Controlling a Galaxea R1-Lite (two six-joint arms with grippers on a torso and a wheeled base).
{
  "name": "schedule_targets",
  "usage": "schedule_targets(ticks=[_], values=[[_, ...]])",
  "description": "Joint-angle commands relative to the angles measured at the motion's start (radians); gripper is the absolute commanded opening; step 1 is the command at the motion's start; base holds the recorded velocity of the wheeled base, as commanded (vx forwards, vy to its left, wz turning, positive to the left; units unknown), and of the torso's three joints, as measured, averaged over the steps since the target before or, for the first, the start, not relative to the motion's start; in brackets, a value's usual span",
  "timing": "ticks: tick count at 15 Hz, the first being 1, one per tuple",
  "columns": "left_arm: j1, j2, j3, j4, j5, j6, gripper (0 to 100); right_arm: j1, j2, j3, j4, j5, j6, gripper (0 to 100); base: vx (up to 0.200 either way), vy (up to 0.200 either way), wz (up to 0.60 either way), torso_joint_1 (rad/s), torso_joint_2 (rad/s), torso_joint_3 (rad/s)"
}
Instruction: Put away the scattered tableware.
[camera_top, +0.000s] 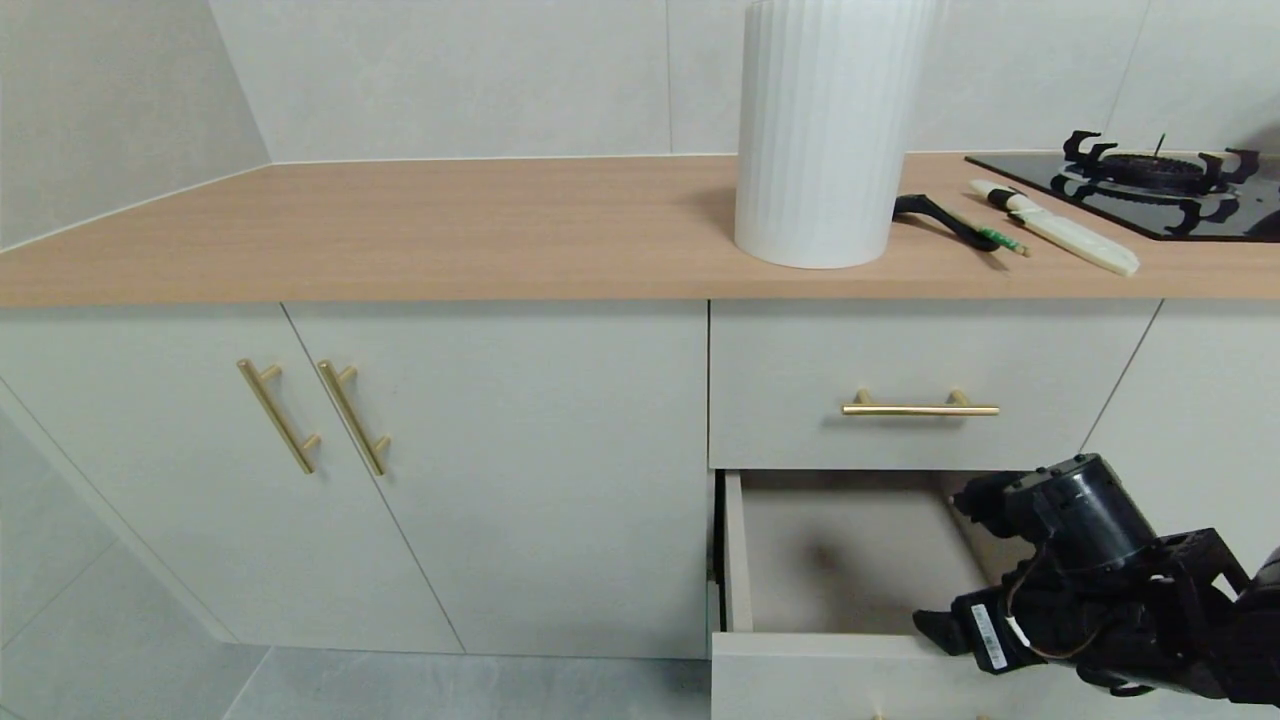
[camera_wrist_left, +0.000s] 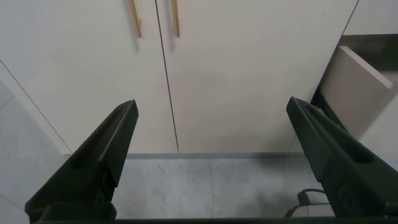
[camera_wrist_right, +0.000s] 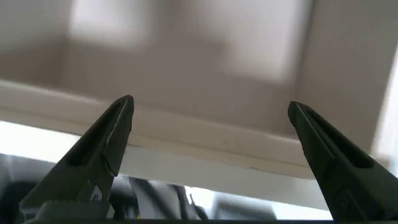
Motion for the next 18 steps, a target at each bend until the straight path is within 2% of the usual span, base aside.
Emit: schedule_targets(ticks=[1, 4, 9, 12, 16, 18], values=[[0.0, 0.0, 0.0, 0.0, 0.0, 0.0, 100, 0.023, -0.069, -0.018, 0.046, 0.005, -0.01, 100, 0.0, 0.0, 0.0, 0.0, 0.0, 0.0], [0.0, 0.0, 0.0, 0.0, 0.0, 0.0, 100, 0.024, -0.096, -0.016, 0.141, 0.005, -0.073, 100, 0.0, 0.0, 0.0, 0.0, 0.0, 0.0], [0.0, 0.0, 0.0, 0.0, 0.0, 0.0, 100, 0.089, -0.135, -0.041, 0.362, 0.007, -0.102, 100, 0.0, 0.0, 0.0, 0.0, 0.0, 0.0], [0.0, 0.0, 0.0, 0.0, 0.0, 0.0, 100, 0.093, -0.135, -0.041, 0.422, 0.007, -0.131, 100, 0.0, 0.0, 0.0, 0.0, 0.0, 0.0], [0.0, 0.0, 0.0, 0.0, 0.0, 0.0, 100, 0.093, -0.184, -0.041, 0.515, 0.071, -0.208, 100, 0.0, 0.0, 0.0, 0.0, 0.0, 0.0], [0.0, 0.0, 0.0, 0.0, 0.0, 0.0, 100, 0.093, -0.198, -0.047, 0.515, 0.075, -0.208, 100, 0.0, 0.0, 0.0, 0.0, 0.0, 0.0]])
